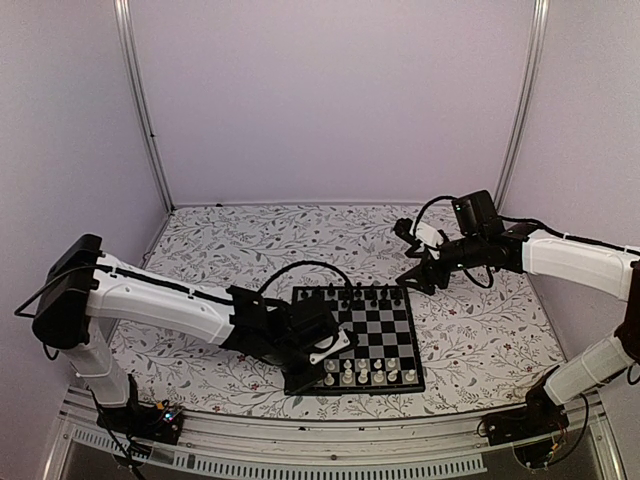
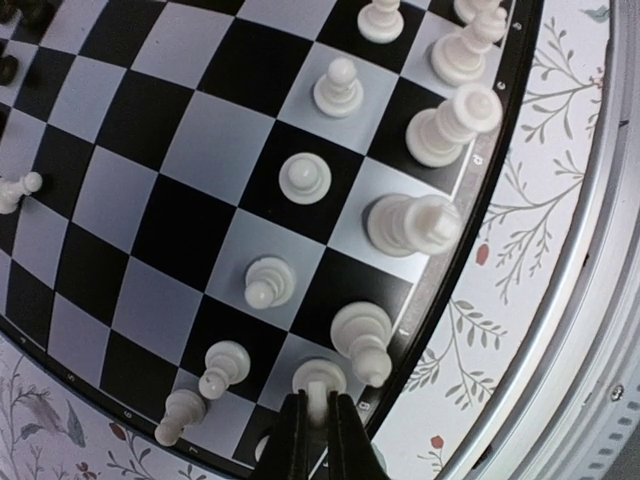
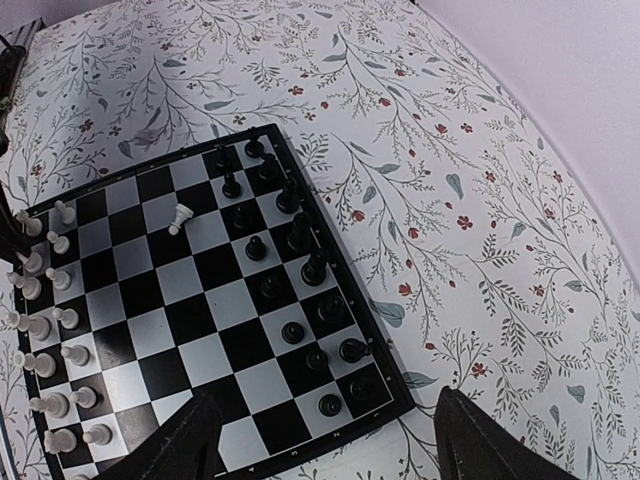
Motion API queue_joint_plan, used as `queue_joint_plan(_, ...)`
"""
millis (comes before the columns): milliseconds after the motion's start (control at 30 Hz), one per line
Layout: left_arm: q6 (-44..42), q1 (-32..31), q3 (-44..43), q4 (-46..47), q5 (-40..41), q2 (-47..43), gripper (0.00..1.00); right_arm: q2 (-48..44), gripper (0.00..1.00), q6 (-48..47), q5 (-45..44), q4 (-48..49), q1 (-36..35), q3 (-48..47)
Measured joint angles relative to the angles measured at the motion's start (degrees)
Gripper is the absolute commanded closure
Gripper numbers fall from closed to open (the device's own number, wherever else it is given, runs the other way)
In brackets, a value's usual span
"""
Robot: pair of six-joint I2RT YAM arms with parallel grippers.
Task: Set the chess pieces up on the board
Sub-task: Place the chess piece on the chessboard.
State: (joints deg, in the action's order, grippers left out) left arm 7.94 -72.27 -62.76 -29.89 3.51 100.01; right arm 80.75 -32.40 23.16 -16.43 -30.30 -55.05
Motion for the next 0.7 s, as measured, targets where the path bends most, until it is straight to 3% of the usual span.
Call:
queue_joint_plan(333, 0.0, -0.3, -0.1, -1.5, 0.7, 0.0, 0.75, 0.0, 0.23, 0.0, 0.4, 0.0, 0.0, 0.0)
queue_joint_plan(700, -2.3, 0.4, -4.4, -4.8, 4.0, -5.1, 0.64, 0.0, 0.23, 0.0, 0.7, 0.0, 0.0, 0.0)
